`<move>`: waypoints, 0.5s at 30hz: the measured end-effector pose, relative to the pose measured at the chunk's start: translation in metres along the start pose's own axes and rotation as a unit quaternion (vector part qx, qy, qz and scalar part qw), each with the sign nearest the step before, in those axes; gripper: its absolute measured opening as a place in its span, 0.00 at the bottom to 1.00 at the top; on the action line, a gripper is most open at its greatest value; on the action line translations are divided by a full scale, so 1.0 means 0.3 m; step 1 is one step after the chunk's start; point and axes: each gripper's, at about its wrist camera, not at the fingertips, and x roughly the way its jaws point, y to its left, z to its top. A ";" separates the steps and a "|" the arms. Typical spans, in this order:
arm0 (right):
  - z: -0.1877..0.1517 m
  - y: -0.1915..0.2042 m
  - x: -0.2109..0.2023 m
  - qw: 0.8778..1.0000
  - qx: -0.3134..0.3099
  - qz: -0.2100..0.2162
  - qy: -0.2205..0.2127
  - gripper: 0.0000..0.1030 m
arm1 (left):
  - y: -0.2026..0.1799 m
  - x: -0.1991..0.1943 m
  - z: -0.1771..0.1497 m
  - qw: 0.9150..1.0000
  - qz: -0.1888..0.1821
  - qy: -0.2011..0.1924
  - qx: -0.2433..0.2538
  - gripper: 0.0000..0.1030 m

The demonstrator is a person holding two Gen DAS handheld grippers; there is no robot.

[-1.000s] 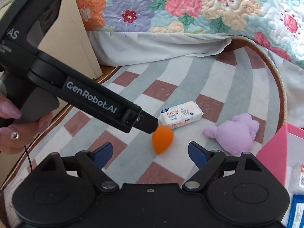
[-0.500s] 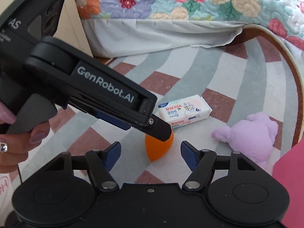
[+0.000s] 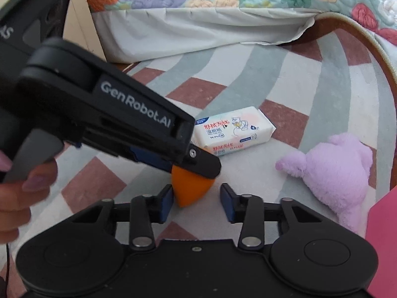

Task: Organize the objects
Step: 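Close the left tool on the orange sponge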

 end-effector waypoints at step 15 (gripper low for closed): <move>-0.024 0.012 -0.070 0.999 0.032 0.026 0.005 0.35 | -0.036 -0.053 -0.047 1.000 0.008 0.024 -0.011 0.33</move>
